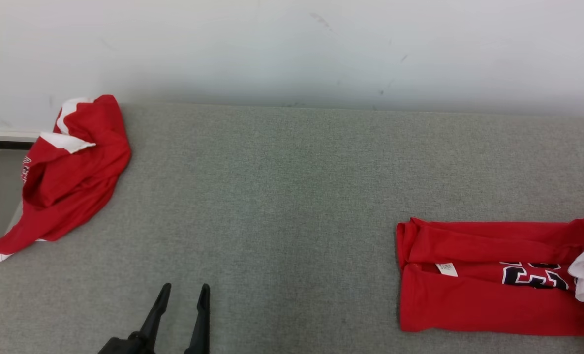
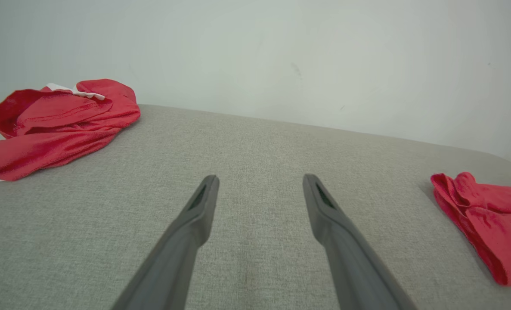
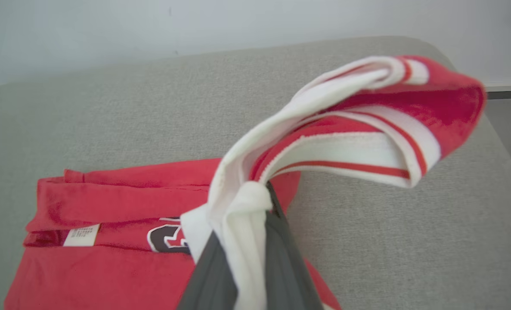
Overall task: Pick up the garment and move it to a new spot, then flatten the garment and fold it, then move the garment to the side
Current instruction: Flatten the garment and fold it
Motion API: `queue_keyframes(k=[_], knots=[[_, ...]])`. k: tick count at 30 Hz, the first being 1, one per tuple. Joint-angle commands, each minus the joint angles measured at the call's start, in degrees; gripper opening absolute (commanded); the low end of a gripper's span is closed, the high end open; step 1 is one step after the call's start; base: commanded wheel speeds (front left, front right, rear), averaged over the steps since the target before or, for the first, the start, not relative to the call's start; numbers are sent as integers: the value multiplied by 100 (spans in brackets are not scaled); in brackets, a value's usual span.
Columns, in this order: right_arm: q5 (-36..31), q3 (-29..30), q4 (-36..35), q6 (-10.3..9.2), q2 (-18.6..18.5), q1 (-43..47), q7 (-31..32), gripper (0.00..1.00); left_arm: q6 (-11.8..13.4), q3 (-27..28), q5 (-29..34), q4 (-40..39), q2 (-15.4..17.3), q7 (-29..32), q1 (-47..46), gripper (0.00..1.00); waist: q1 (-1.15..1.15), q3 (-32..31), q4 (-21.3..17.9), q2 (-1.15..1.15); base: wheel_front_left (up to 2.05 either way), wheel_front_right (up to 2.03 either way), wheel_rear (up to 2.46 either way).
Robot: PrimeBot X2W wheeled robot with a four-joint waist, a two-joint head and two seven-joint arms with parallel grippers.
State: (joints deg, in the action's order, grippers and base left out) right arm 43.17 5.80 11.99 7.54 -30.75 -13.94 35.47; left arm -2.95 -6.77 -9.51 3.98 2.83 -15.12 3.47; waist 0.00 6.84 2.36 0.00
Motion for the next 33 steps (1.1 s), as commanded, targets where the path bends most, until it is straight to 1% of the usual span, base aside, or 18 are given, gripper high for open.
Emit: queue_keyframes(k=[1, 4, 7, 12, 21, 28, 30, 33], knots=[[77, -155, -153, -11, 8, 101, 87, 0, 39, -8, -83, 1, 16, -1, 27, 100, 0, -16, 22, 0, 0, 0, 0], [185, -657, -612, -10, 97, 281, 354, 0, 85, -18, -140, 11, 16, -1, 37, 100, 0, -37, 54, 0, 0, 0, 0], [205, -1057, -913, -11, 132, 318, 500, 0, 90, -32, -186, 16, 17, -1, 86, 100, 0, -37, 67, 0, 0, 0, 0], [83, -1577, -1019, -11, 308, 149, 573, 0, 73, -46, -209, 65, 16, -1, 46, 100, 0, -24, 97, 0, 0, 0, 0], [-290, -1813, -656, -11, 782, -99, 351, 0, 81, -58, -275, 82, 16, -1, -17, 100, 0, 28, 173, 0, 0, 0, 0], [-349, -1870, -467, -11, 990, -42, 220, 0, 71, -55, -284, 132, 16, -1, -30, 100, 0, 77, 184, 0, 0, 0, 0], [-350, -1899, -392, -10, 1059, -57, 187, 4, 59, -56, -280, 149, 16, -1, -69, 100, 0, 97, 180, 0, 0, 0, 0], [-331, -1914, -295, -11, 1146, -102, 128, 15, 67, -47, -266, 169, 16, -1, -79, 100, 0, 94, 173, 0, 0, 0, 0]])
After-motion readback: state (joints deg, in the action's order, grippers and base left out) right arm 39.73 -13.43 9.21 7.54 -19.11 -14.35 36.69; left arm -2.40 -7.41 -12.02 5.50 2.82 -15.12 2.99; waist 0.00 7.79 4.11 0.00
